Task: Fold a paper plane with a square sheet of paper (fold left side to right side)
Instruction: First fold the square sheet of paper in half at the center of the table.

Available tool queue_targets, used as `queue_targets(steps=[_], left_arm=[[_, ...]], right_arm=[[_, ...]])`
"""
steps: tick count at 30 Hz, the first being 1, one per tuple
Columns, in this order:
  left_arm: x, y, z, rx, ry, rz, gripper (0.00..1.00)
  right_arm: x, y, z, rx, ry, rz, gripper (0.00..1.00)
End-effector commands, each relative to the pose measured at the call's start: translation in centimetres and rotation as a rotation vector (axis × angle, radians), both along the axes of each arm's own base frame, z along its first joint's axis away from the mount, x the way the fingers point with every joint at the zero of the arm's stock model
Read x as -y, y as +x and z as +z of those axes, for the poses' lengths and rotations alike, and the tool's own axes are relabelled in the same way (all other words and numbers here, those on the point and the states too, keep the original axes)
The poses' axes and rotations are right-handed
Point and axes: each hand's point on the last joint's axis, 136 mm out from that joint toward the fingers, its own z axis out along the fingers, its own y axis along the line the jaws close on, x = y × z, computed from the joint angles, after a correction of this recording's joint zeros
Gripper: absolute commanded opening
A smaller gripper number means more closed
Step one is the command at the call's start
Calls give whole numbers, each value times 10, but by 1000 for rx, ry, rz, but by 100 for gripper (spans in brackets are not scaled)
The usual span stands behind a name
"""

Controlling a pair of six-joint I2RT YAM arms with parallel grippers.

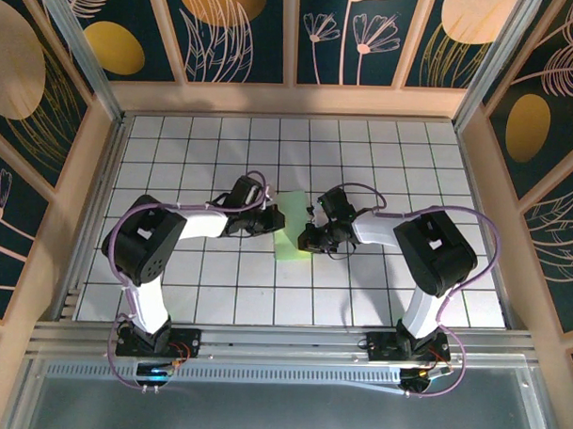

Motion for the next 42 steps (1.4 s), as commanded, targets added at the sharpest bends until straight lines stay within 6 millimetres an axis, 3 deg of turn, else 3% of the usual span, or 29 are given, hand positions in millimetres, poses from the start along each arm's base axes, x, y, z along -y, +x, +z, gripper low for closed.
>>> queue_targets(steps=[1,5,7,25,35,42], left_arm=[[5,7,-2,13,-13,-39,6],[1,10,-13,-1,7,-42,6],[4,19,-9,20,9,-41,6],[-29,48,-35,35,101,66,6],[-55,86,-34,48,92,153,6],[-59,108,-48,19,118,167,6]], right_arm=[[33,-18,-46,-70,-201,-17,0],[36,-20,-48,-70,-214,-17,0],[37,-20,-49,-73,-220,-17,0],[51,-22,-58,-72,-279,-23,0],[55,-23,-61,-78,-282,-28,0],[55,-24,-62,-81,-278,-29,0]])
